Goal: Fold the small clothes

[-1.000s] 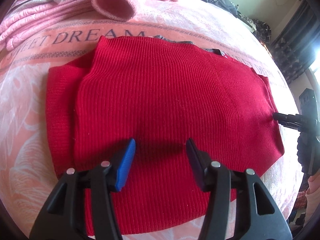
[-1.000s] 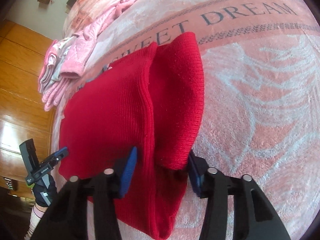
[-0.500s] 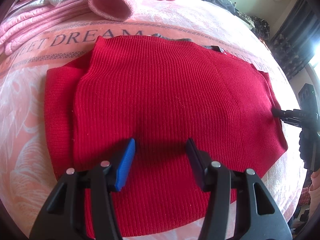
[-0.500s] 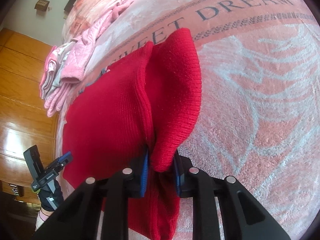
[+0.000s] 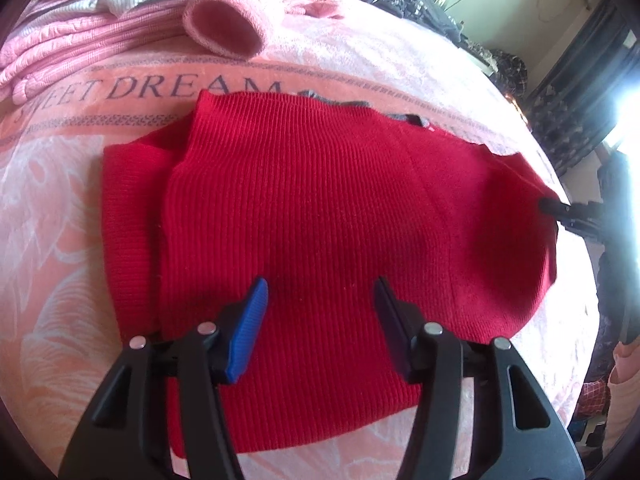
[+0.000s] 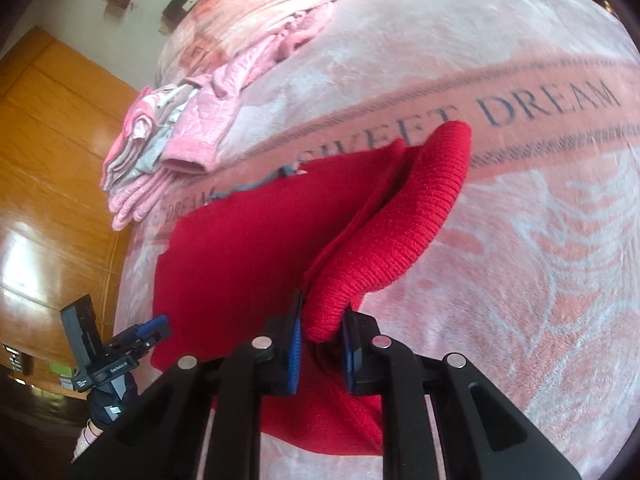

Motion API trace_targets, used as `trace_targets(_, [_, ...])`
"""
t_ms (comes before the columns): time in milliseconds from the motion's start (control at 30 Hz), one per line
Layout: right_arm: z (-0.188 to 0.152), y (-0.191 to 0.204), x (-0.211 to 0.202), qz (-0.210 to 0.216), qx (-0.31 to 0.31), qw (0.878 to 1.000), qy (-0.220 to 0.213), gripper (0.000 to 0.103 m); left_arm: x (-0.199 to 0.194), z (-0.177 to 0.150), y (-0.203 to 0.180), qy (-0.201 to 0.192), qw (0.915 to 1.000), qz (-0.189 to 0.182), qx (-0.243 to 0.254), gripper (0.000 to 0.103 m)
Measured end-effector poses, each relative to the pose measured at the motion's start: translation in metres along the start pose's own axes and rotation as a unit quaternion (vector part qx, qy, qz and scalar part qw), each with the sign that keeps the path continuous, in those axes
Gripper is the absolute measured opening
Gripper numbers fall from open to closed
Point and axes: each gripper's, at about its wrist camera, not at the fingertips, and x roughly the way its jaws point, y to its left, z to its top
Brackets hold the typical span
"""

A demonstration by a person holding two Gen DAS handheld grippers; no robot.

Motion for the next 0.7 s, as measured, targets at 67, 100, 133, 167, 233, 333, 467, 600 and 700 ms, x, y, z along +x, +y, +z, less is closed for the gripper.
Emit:
trace_targets(67, [0.004,0.036,0.004,-0.002,-0.035,0.999,0.006,0.016,-0.007,-0.001,0.002,-0.005,1.0,-0.006,0.001,0.054])
trace_targets(100, [0.005,0.055,0.009,-0.004,-0.053,0.999,0.012,0.016,-0.009,-0.001,0.004,-0.006,1.0,-0.008,0.0,0.054])
trace_targets(133, [0.004,0.072,0.015,-0.005,-0.07,0.997,0.019,0.016,-0.011,-0.001,0.005,-0.007,0.9999,-0.009,-0.001,0.054])
trace_targets(167, [0.003,0.086,0.02,-0.005,-0.084,0.996,0.025,0.016,-0.012,-0.002,0.007,-0.008,0.9999,-0.011,-0.003,0.054])
trace_targets(233, [-0.002,0.116,0.04,-0.005,-0.115,0.992,0.044,0.016,-0.014,-0.003,0.012,-0.008,0.9999,-0.011,-0.007,0.054])
trace_targets(333, [-0.012,0.142,0.073,-0.012,-0.143,0.987,0.076,0.018,-0.013,-0.004,0.019,-0.005,0.9998,-0.009,-0.014,0.054])
trace_targets(467, [-0.025,0.155,0.095,0.003,-0.159,0.982,0.104,0.025,-0.013,-0.005,0.029,0.001,0.9995,-0.014,-0.029,0.054])
trace_targets(600, [-0.029,0.148,0.069,0.018,-0.169,0.983,0.073,0.045,-0.017,-0.004,0.033,-0.001,0.9992,-0.019,-0.034,0.054])
trace_targets(700, [-0.026,0.137,0.04,0.022,-0.165,0.985,0.045,0.052,-0.022,0.001,0.031,-0.007,0.9979,-0.043,-0.047,0.054])
